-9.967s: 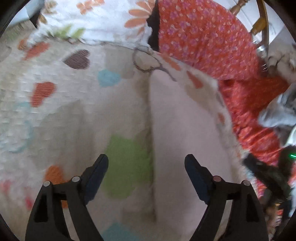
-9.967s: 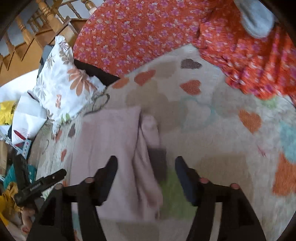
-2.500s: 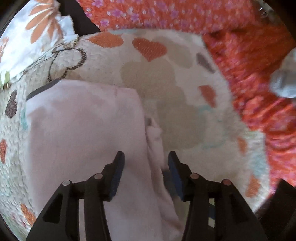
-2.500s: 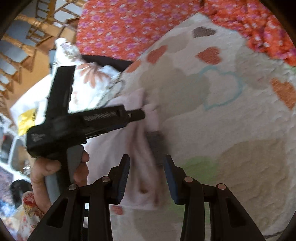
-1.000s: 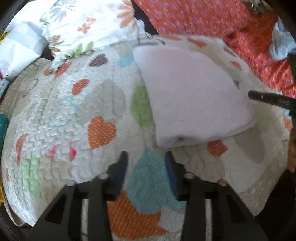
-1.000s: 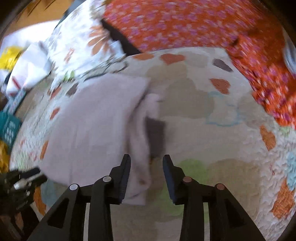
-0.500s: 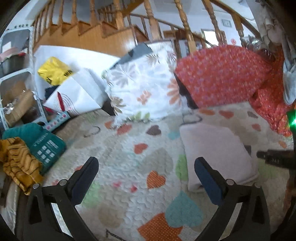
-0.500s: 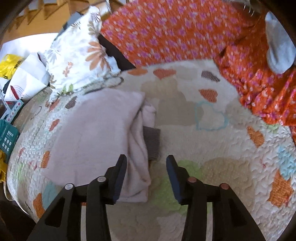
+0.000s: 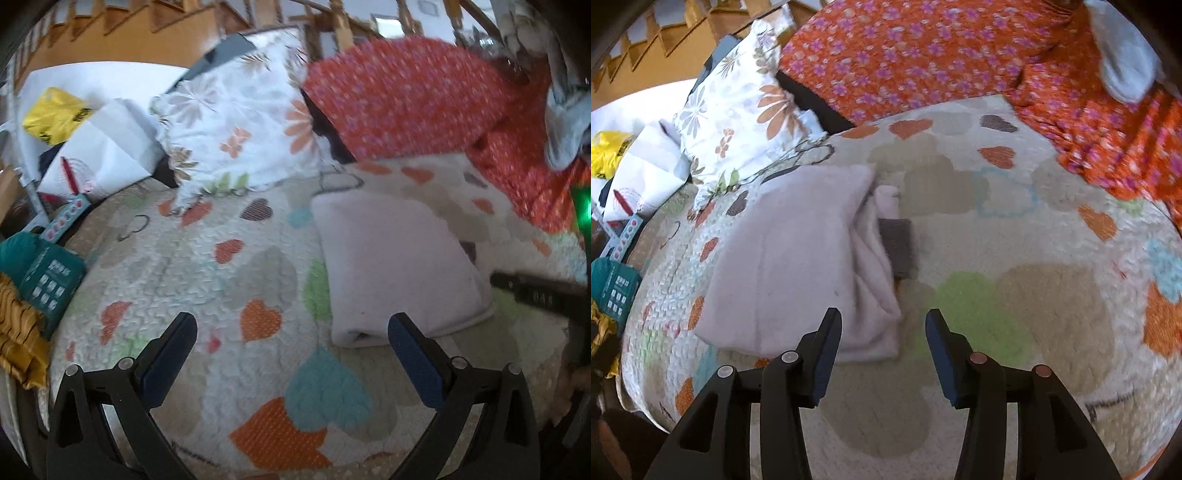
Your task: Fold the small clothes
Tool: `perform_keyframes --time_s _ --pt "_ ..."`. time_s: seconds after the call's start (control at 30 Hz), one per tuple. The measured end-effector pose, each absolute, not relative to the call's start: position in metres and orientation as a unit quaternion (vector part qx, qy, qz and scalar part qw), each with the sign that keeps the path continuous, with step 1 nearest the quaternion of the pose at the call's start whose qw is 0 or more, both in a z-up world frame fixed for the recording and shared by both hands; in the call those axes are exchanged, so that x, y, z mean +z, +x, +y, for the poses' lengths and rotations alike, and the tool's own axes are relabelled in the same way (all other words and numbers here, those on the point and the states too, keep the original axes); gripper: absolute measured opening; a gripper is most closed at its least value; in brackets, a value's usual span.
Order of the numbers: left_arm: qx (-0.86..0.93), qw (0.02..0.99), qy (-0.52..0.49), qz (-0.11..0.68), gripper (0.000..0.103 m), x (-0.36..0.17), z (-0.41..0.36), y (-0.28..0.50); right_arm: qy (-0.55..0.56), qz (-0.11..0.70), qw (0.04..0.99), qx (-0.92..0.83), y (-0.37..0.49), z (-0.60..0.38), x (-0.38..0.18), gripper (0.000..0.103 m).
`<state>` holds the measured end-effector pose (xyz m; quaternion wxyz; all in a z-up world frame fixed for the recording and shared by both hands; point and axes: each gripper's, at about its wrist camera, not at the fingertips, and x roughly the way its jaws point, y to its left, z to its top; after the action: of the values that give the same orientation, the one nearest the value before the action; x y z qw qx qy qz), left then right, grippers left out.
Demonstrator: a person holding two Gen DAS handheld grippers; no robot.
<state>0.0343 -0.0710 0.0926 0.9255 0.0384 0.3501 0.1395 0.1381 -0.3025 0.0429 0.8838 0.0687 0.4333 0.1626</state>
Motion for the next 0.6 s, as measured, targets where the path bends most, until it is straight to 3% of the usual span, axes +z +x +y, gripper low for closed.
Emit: perform_keyframes --time_s 0.23,0.3,0.33,0.37,0.6 --pt "0.112 0.921 0.036 0.371 0.103 0.073 -0.069 0.075 -0.044 0.449 0.879 0.156 0.197 -0.255 0.033 0.051" --pt "0.106 0.920 0.033 0.375 0.103 0.069 -0.067 0.083 -0.087 0.463 0.872 0.132 0.219 -0.246 0.014 0.058" --pt "0.103 0.920 0.031 0.377 0.103 0.067 -0.065 0.086 -0.084 0.458 0.876 0.125 0.223 -0.249 0.012 0.067" --pt "0.100 0.920 0.027 0.379 0.103 0.064 -0.062 0.088 -0.069 0.455 0.880 0.114 0.229 -0.256 0.014 0.067" --pt "0.090 0.897 -0.020 0.431 0.103 0.037 -0.049 0.105 0.000 0.390 0.916 0.092 0.232 -0.287 0.046 0.062"
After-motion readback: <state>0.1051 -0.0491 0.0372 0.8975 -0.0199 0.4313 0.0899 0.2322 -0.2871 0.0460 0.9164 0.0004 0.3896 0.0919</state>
